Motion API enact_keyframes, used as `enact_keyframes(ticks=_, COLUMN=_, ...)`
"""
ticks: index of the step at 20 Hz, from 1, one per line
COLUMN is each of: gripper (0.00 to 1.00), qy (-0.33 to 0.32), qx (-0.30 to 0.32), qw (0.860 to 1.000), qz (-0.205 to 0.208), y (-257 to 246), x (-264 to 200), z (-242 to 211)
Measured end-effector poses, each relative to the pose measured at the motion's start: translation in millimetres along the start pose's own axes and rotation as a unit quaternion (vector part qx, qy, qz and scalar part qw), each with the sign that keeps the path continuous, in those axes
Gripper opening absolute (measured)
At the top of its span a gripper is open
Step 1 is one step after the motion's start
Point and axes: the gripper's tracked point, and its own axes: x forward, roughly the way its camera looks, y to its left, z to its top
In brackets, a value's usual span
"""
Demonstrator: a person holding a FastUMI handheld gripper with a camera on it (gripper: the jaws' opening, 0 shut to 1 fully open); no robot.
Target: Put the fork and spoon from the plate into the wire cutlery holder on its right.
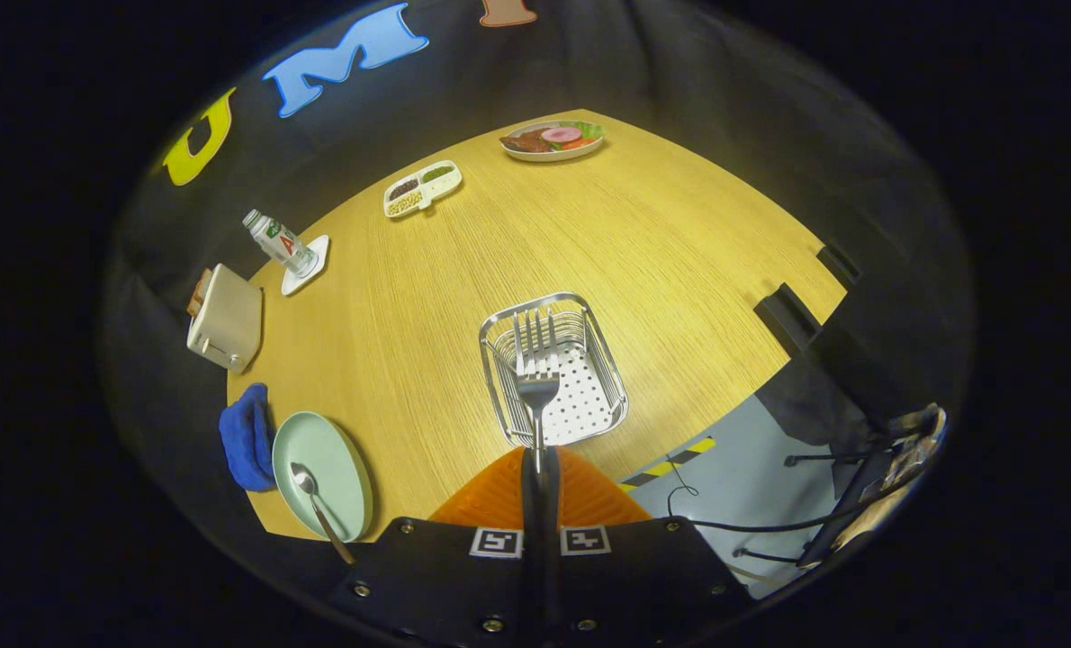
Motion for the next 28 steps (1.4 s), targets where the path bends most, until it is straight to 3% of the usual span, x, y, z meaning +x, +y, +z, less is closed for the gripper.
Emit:
enact_keyframes(ticks=6, gripper=0.1, qy=-0.031, qx=0.012, qw=0.999, qz=0.005, y=-4.8, x=-8.9, z=20.0)
enact_keyframes(ticks=7, gripper=0.17, qy=-0.037, qx=0.014, qw=0.999, qz=0.009, y=-2.4, x=-13.3, z=23.8)
enact_keyframes(ticks=8, gripper=0.3, qy=-0.04, qx=0.016, qw=0.999, qz=0.007, y=-1.8, x=-13.0, z=22.9)
enact_keyframes(ticks=10, gripper=0.71, qy=-0.047, qx=0.022, qw=0.999, qz=0.01, y=-1.6, x=-15.2, z=26.2)
enact_keyframes(ticks=11, gripper=1.0, qy=-0.05, qx=0.025, qw=0.998, qz=0.004, y=-4.2, x=-17.2, z=24.5)
enact_keyframes(ticks=28, gripper=0.99, qy=-0.017, qx=0.012, qw=1.0, qz=0.019, y=30.6, x=-9.8, z=-11.5)
